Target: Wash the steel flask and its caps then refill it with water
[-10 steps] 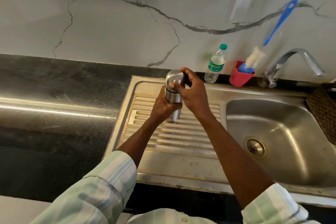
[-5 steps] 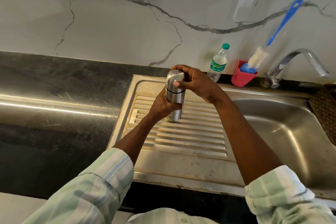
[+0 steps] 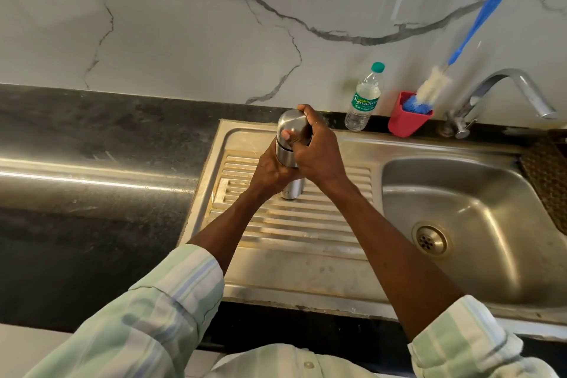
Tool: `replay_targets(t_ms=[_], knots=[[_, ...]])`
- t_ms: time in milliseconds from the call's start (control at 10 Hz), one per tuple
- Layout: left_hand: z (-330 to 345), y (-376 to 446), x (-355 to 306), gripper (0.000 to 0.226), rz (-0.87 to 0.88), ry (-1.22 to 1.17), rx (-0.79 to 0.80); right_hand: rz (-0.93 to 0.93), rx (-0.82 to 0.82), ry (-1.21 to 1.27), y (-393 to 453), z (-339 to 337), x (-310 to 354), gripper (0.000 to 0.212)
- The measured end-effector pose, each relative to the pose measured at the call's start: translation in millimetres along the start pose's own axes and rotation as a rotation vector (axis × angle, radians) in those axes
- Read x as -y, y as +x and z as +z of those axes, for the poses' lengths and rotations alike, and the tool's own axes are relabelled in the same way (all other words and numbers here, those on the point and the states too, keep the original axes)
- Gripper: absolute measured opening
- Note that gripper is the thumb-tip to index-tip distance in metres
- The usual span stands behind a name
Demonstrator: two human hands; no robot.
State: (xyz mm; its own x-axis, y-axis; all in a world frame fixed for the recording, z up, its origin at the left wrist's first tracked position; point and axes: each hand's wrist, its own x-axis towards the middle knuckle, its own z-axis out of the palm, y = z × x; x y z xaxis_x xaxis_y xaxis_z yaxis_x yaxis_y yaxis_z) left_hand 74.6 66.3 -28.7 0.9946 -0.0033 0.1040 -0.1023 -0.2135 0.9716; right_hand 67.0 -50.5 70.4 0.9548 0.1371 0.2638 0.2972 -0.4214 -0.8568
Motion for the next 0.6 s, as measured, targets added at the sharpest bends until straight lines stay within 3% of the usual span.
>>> replay_targets(t_ms=[200,400,600], knots=[[-4,-2,-12,0.074,0.015,0.024,0.073,0.027,-0.003,0.095,-10,5,-2,0.06],[-7,-6,-6,0.094,-0.08,0.071,0.072,0.1,0.046,0.165,-3,-9,-12,0.058],[-3,-26,6,0.105,-0.03,0.004,-0.002,0.272,-0.115,0.157,-26,-20,-52,0.027]])
